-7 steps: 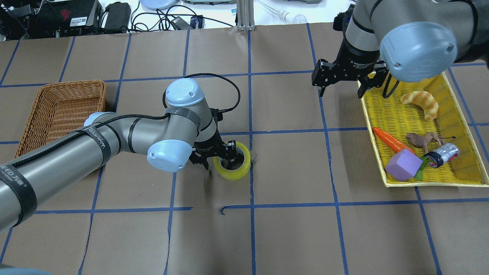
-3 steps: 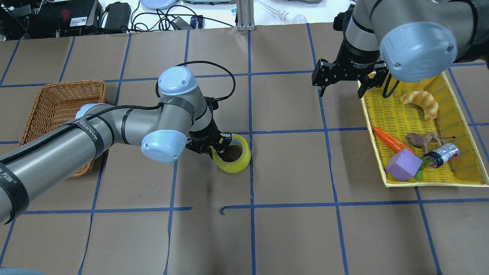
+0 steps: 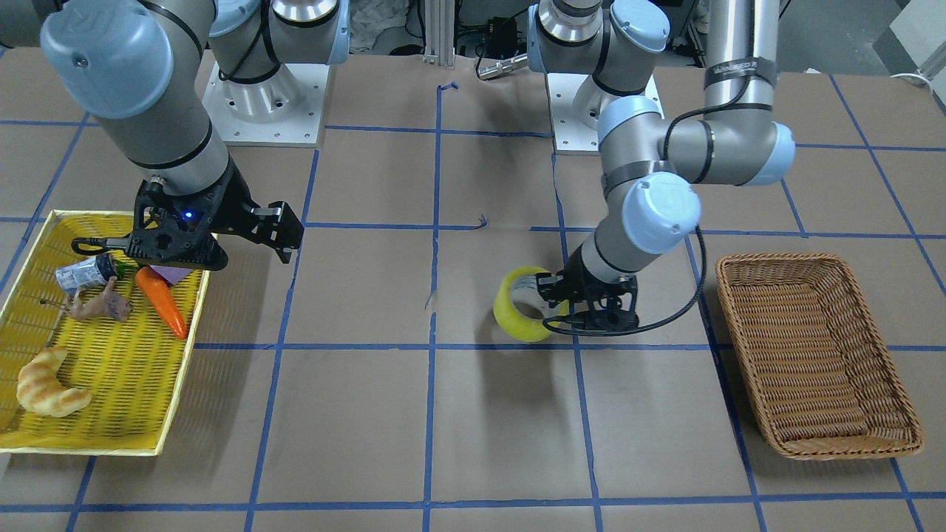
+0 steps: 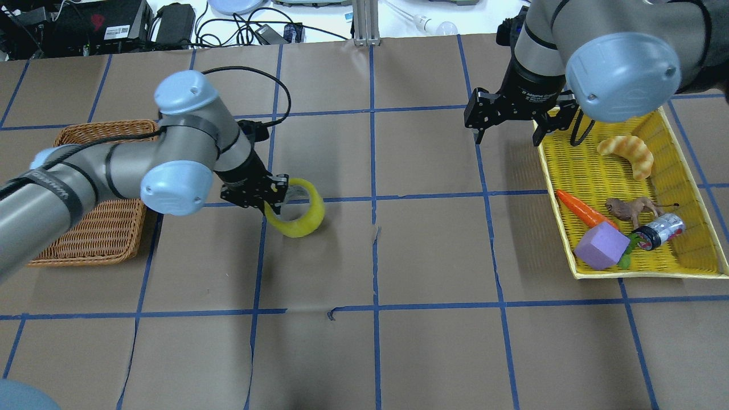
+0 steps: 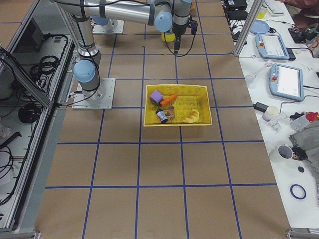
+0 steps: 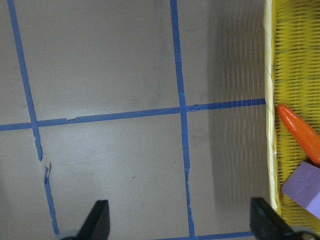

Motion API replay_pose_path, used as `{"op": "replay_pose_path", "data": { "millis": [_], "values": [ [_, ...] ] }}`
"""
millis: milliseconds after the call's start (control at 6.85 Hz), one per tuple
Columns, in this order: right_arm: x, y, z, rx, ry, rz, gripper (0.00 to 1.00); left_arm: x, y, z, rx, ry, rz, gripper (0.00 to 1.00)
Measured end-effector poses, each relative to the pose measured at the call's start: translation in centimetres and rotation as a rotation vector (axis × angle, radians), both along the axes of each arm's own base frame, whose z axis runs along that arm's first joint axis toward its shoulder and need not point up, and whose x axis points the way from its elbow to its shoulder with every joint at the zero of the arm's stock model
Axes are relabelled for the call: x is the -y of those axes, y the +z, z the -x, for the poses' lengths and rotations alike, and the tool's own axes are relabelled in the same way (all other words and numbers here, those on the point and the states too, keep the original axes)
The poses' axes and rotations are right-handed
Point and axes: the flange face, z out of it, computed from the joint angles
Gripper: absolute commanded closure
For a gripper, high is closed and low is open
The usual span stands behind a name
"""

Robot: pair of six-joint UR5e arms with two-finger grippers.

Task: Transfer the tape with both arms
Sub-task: 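Carry the tape roll with the left gripper into the brown wicker basket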

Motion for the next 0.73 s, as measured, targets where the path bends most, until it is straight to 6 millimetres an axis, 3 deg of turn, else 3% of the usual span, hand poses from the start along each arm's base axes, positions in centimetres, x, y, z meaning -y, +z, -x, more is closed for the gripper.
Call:
{"op": "replay_pose_path", "data": {
  "millis": [292,438,730],
  "values": [
    [0.0,0.0,-0.1,0.000,0.001,0.000,0.00,1.7,4.6,-11.8,0.060,-0.087,0.002,1.00],
    [0.0,0.0,-0.1,0.000,0.002,0.000,0.00,1.6,6.4,-18.4,0.065,-0.128,0.007,1.00],
    [-0.1,-0.1,-0.1,0.000,0.002,-0.002,0.00,-0.7,7.0,-30.3,0.043,-0.203,0.029,1.00]
  ]
}}
